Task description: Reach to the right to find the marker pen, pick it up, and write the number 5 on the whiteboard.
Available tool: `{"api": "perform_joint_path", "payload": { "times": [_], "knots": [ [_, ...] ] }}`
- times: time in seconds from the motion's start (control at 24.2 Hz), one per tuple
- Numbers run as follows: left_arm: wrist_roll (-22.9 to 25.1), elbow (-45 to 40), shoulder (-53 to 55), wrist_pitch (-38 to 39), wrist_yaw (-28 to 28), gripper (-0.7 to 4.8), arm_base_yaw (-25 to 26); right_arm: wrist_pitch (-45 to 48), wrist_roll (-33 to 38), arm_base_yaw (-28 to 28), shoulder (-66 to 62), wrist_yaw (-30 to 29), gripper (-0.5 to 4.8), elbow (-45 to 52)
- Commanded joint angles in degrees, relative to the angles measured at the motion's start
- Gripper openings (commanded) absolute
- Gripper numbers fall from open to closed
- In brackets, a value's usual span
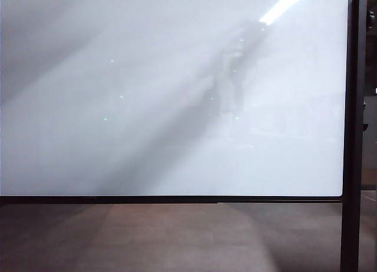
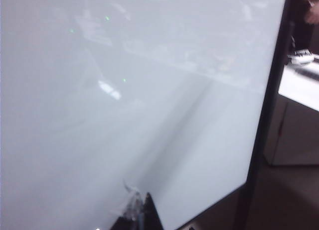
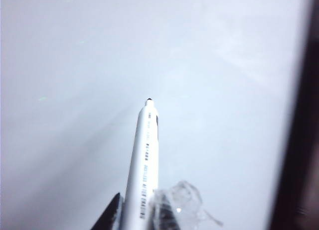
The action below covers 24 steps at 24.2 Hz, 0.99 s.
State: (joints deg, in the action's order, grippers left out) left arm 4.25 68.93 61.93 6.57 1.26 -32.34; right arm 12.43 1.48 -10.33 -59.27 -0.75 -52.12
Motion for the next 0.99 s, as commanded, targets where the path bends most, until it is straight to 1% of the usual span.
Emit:
{"api": "perform_joint_path", "payload": {
  "times": [0.04, 0.21, 0.29, 0.37, 0.45, 0.58, 0.99],
  "knots": [
    [0.0, 1.2, 0.2, -0.2, 0.3, -0.05, -0.2, -0.7, -1.9, -3.9, -3.7, 0.9, -0.06, -5.1],
    [0.3, 1.4, 0.4, -0.2, 2.1, -0.05, -0.1, -1.4, -2.2, -6.3, -9.4, 0.8, -0.06, -11.1],
    [1.7, 1.4, 1.2, 0.2, 4.1, -0.05, -0.1, -2.2, -3.2, -6.3, -12.3, 0.8, -0.06, -13.9],
    [3.5, 1.5, 2.6, 0.9, 4.3, -0.05, -0.1, -2.9, -4.2, -6.3, -14.8, 0.8, -0.06, -16.1],
    [3.4, 1.5, 3.8, 1.7, 5.1, -0.05, -0.1, -3.6, -5.1, -6.3, -16.7, 0.8, -0.06, -17.8],
    [3.4, 1.5, 5.1, 1.3, 5.4, -0.05, -0.1, -3.7, -5.4, -6.3, -18.7, 0.9, -0.06, -19.1],
    [3.2, 1.5, 6.4, 0.4, 5.4, -0.05, -0.1, -1.2, -11.2, -6.3, -21.8, 0.9, -0.06, -19.2]
  ]
}}
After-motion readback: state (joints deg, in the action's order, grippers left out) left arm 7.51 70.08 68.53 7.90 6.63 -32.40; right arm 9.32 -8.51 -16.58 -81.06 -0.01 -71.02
